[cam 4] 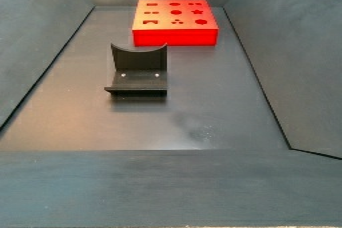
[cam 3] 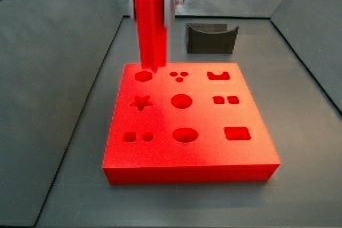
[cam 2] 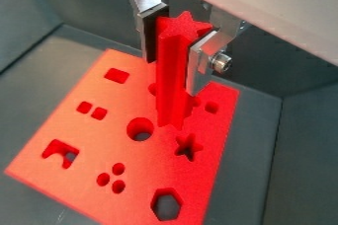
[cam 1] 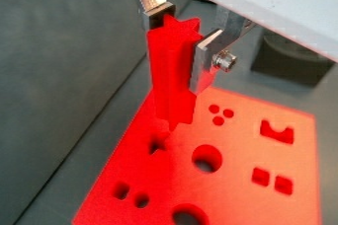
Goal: Pick up the star object. Move up. Place the star object on the fixture. Regrasp the star object. Move to above the board. Insert the star object.
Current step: Insert the star object.
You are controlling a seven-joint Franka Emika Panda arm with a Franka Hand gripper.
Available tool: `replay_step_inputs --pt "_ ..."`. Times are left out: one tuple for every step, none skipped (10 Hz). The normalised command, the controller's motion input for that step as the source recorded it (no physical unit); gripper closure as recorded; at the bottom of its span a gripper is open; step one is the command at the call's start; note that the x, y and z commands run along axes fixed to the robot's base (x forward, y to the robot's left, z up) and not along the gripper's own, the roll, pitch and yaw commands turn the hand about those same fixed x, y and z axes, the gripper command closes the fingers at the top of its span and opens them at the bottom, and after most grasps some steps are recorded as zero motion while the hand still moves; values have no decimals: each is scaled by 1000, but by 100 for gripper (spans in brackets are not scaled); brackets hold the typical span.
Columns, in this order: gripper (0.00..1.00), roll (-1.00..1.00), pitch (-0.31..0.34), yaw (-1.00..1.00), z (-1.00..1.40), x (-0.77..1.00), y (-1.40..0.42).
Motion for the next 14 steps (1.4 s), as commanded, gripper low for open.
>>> replay_step_inputs --pt "100 -1 3 0 -9 6 0" --pt "100 11 -34 0 -323 -111 0" --pt "100 70 -47 -131 -709 -131 0" --pt "100 63 -36 -166 -823 -37 -9" --pt "100 21 -46 -180 -826 -6 -3" --pt "100 0 -40 -183 -791 0 0" --pt "100 0 -66 -217 -709 0 -3" --pt "100 0 -74 -249 -734 0 -34" --pt "100 0 -80 -266 -766 -3 -46" --pt "100 0 -69 -303 -791 0 -57" --pt "100 0 -51 -391 -749 -9 -31" --pt "100 0 -30 -466 -549 -249 0" --pt "100 10 0 -386 -51 -174 0" --pt "100 0 0 0 -63 0 0"
